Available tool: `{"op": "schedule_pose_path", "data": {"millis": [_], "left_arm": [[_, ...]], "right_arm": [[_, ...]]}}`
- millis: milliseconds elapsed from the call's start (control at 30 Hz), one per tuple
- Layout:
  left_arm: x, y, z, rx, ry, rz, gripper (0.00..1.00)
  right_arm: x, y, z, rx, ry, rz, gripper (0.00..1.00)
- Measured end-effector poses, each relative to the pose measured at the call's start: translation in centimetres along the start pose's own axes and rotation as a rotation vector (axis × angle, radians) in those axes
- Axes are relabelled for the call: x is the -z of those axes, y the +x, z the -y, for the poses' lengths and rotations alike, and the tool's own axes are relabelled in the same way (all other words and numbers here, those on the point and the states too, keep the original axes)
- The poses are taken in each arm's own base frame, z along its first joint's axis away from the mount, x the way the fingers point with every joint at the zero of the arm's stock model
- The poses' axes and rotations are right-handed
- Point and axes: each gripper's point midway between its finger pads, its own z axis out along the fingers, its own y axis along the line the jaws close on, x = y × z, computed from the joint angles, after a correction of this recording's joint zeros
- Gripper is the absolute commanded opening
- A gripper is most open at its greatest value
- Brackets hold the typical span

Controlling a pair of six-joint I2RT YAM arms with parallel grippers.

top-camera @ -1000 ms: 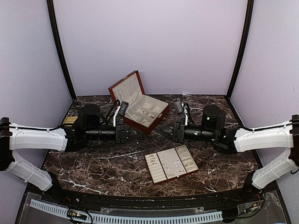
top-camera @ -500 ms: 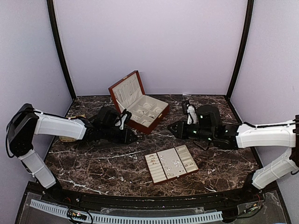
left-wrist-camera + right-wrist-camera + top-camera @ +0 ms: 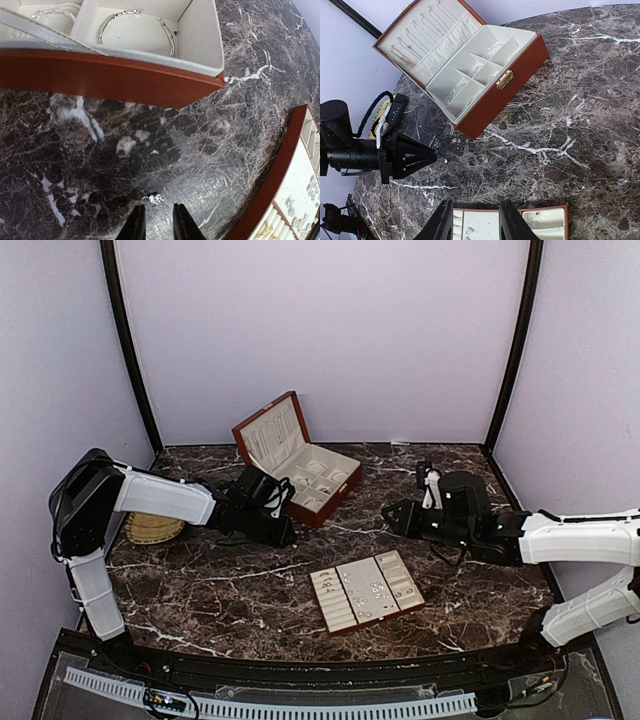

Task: Organize the mixed jewelry
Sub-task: Pick up the earring from the center of the board.

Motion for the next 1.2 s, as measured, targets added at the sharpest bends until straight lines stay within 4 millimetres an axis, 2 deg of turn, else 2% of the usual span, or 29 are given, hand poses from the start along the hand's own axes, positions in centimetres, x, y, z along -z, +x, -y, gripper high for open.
{"op": "schedule_pose_path", "data": {"millis": [167,400,667,900,1200], "left_arm": [[-0.9,0.8,-0.5,-0.007,-0.018,-0.036,0.21],[-1.2,1.4,-0.7,-0.015,-0.026,-0.057,0.22],[-1.4,0.6,-0.5,-0.024,-0.023,-0.045,0.26],[-1.5,0.5,-0.5,-0.031,-0.024,-0.044,0.13],[-1.9,0.9,-0.7,-0.034,-0.028,-0.057,0.08]], "right_arm": [[0.0,-0.3,0.1,-0.015,0.000,0.007,0.33],[-0.1,-0.3,-0.1,-0.022,-0.018,0.007,0.33],[-0.4,-0.1,-0.1,-0.032,-0.025,0.000,0.33],[-0.6,0.2,-0.1,-0.041,-0.028,-0.011,0.33],[-0.6,0.3,-0.1,-0.045,-0.033,-0.011,0.33]]}}
